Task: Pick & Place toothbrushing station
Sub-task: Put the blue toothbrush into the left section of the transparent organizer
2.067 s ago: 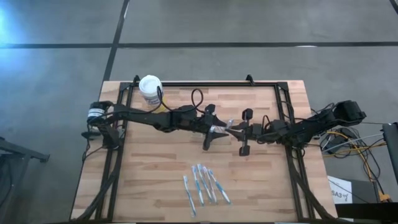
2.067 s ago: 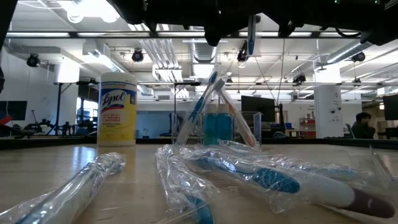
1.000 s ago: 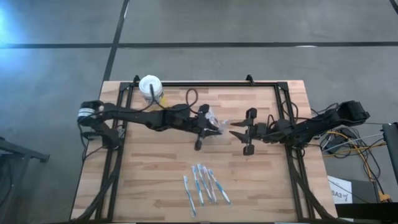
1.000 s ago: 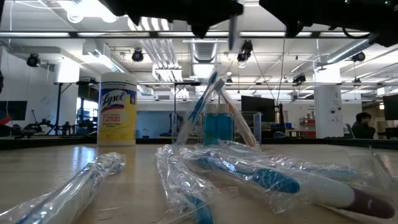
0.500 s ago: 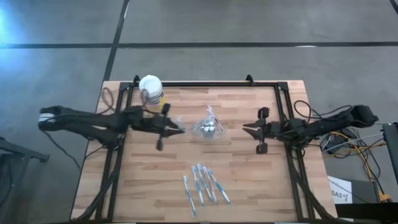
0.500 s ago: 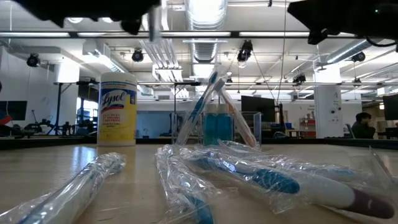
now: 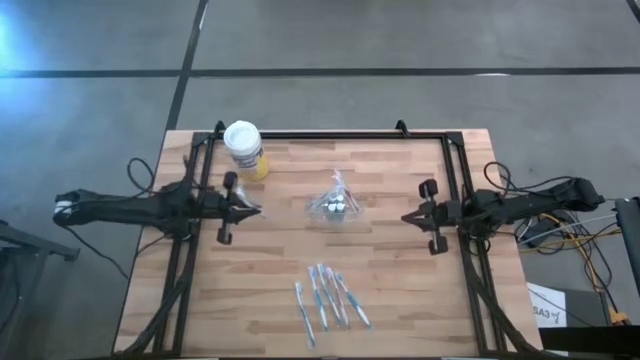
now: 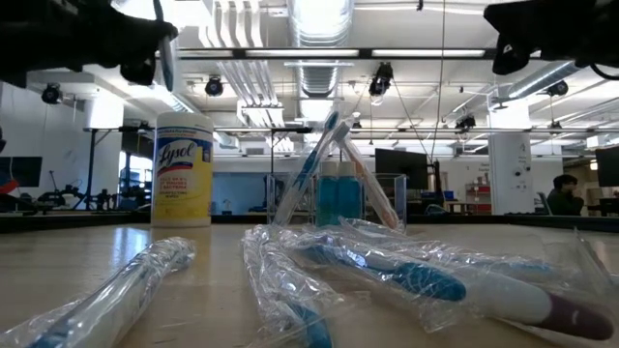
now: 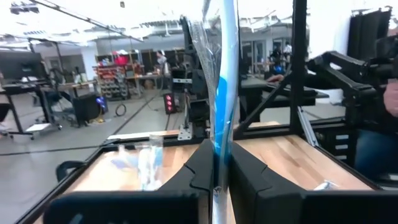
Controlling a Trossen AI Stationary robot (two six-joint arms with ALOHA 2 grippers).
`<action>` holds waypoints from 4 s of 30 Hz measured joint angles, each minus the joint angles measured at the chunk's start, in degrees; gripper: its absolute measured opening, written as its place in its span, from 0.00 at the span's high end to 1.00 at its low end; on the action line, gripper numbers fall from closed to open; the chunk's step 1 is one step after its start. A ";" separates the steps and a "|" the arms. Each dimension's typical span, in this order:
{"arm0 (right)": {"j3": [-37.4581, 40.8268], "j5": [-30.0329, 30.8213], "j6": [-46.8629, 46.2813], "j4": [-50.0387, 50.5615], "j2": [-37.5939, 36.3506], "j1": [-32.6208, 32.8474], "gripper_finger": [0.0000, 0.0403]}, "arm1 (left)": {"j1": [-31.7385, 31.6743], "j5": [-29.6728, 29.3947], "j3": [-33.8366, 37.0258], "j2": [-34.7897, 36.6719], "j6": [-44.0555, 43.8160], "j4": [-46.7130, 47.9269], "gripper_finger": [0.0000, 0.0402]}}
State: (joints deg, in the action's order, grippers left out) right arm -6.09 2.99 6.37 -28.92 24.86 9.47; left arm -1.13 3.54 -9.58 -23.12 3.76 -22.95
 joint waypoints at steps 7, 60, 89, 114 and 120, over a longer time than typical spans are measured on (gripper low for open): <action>0.99 0.01 0.02 2.66 -2.38 -0.02 0.98 | 0.00 -0.58 3.33 6.80 -0.47 1.16 0.94; 1.41 5.17 2.84 0.94 -2.27 -0.11 0.98 | -0.02 -1.73 -2.24 -2.10 3.59 -3.79 0.94; 1.38 5.17 4.14 1.06 -2.16 -0.15 0.98 | -7.82 -7.37 -17.40 -57.62 2.07 -33.04 0.94; 1.38 5.17 4.13 0.72 -2.16 -0.13 0.98 | -8.17 -8.06 -17.54 -73.32 -0.80 -39.76 0.94; 1.38 5.17 4.13 0.72 -2.16 -0.13 0.98 | -8.30 -8.19 -17.54 -75.80 -0.80 -39.53 0.94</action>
State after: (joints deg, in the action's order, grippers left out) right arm -4.71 8.16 10.50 -28.21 22.70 9.34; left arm -9.43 -4.64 -27.11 -98.92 2.96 -62.48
